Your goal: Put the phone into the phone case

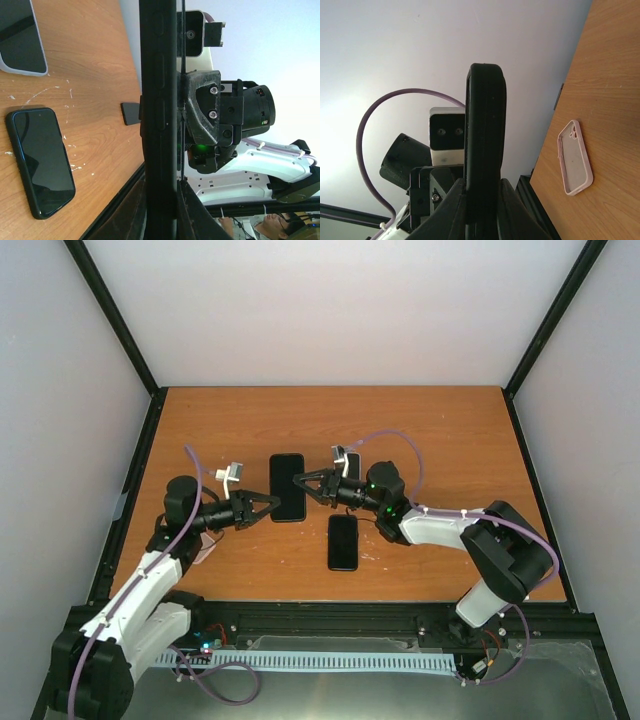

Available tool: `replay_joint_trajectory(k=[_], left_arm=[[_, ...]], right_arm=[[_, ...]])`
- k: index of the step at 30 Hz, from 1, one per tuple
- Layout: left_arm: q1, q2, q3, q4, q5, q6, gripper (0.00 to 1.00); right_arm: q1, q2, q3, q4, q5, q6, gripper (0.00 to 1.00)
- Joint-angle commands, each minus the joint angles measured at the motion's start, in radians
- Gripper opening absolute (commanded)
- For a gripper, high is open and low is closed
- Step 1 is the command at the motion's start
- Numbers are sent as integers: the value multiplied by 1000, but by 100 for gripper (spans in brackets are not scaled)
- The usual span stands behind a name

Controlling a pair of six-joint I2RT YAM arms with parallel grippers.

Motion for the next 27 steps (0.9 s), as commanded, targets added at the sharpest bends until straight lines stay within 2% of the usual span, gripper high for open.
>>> replay_joint_trajectory(k=[1,3,6,9,12,15,20,22,25,27], left_arm=[[4,7,61,-96,-30,84,0],[4,5,66,-97,-38,88,1],[5,2,60,-56,-38,68,0],[7,5,60,-26,-47,60,0],[5,17,59,7,-53,52,0],[6,36,63,29,-59,51,0],[6,80,91,-47,-109,115,0],[6,97,98,-85,-132,143,0],[6,115,97,-103,-143,162,0],[6,122,90,-105,-152,166,0]], right_arm=[[-5,-9,59,27,18,-18,12],[-5,7,71,27,-15,-17,18],[-4,13,52,34,-53,-18,34],[0,4,19,2,-82,-37,46],[16,-13,4,-64,-102,-71,52],[32,-37,7,-159,-113,-122,51],[35,-88,6,-281,-86,-191,27],[35,-101,6,-322,-64,-204,22],[35,-99,-3,-337,-47,-192,22],[35,-91,-11,-321,-51,-177,29]])
